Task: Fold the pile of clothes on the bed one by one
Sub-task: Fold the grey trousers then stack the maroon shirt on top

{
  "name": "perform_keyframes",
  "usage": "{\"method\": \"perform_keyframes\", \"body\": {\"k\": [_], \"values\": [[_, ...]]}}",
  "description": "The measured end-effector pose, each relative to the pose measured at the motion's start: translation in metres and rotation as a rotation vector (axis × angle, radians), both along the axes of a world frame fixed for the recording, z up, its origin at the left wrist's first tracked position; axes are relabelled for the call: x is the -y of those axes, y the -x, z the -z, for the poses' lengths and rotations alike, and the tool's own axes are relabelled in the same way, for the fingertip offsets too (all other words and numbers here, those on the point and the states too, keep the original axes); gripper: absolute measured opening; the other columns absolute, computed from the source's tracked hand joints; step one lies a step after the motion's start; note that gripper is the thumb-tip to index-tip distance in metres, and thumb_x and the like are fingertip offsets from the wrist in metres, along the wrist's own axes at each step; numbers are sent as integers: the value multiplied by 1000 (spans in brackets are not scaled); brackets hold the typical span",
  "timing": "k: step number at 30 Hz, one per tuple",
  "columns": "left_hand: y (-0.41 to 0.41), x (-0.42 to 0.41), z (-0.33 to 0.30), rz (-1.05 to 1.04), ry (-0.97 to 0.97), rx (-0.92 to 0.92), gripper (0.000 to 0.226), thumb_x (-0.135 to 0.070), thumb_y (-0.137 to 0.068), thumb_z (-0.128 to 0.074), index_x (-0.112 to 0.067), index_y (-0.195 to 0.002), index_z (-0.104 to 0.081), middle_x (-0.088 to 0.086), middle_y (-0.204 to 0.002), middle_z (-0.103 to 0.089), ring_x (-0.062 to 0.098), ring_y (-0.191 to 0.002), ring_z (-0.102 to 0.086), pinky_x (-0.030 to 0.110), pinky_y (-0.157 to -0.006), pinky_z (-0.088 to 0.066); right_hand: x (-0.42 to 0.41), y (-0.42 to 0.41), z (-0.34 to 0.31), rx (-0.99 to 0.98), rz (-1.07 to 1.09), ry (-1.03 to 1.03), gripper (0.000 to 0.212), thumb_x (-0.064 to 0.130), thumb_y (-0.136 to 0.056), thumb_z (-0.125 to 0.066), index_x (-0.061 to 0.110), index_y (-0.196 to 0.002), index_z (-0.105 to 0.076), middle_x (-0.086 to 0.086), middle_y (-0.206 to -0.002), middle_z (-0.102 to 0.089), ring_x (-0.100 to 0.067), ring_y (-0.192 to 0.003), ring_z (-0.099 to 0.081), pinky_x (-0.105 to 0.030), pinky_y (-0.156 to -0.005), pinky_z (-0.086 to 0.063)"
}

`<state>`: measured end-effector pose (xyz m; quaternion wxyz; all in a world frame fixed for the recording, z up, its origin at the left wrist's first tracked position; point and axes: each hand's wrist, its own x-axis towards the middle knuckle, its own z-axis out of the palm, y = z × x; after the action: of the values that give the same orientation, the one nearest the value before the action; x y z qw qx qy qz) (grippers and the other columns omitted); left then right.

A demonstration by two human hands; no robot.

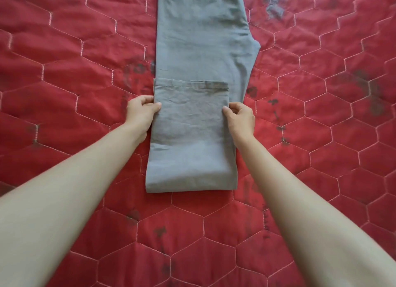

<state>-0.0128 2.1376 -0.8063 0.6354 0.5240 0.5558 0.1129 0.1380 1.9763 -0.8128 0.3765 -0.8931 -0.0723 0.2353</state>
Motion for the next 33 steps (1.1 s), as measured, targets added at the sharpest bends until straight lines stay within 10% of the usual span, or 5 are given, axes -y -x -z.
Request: {"method": "perform_keyframes", "body": {"k": [8, 14, 20, 25, 33], "values": [[-19, -18, -7, 4, -151, 110, 21, 1, -87, -64, -9, -106, -64, -4, -84, -67, 0, -71, -65, 13, -65, -50, -17, -16, -6, 147, 36, -164, 14, 21, -90, -64, 16, -100, -72, 7, -87, -71, -7, -85, -65, -29, -86, -51], [-30, -11, -11, 247, -696, -384, 43, -9, -91, -52, -13, -133, -51, 8, -133, -51, 25, -123, -46, 31, -103, -33, -24, -18, -8, 331, -90, 77, 37, 19, -97, -51, 11, -133, -53, -7, -127, -56, -22, -118, -51, -31, -102, -36], [14, 106, -1, 628, -1075, -349, 49, -9, -89, -43, -1, -137, -48, 15, -144, -47, 31, -138, -38, 51, -114, -28, -6, 77, -8, 612, -414, 55, 39, 8, -92, -47, 4, -129, -58, -15, -136, -54, -30, -132, -46, -45, -112, -33], [76, 151, 36, 792, -1049, -571, 53, -27, -97, -33, -5, -144, -40, 15, -152, -34, 32, -142, -31, 54, -113, -26, 56, 124, 31, 686, -676, 348, 47, 23, -96, -41, 13, -141, -49, -10, -149, -42, -28, -141, -35, -55, -111, -32], [85, 147, 47, 800, -1038, -625, 58, -35, -99, -26, -9, -150, -27, 14, -158, -21, 27, -147, -18, 51, -117, -12, 100, 114, 44, 616, -458, 534, 51, 32, -103, -28, 15, -150, -32, -13, -158, -21, -26, -147, -18, -52, -118, -17]]}}
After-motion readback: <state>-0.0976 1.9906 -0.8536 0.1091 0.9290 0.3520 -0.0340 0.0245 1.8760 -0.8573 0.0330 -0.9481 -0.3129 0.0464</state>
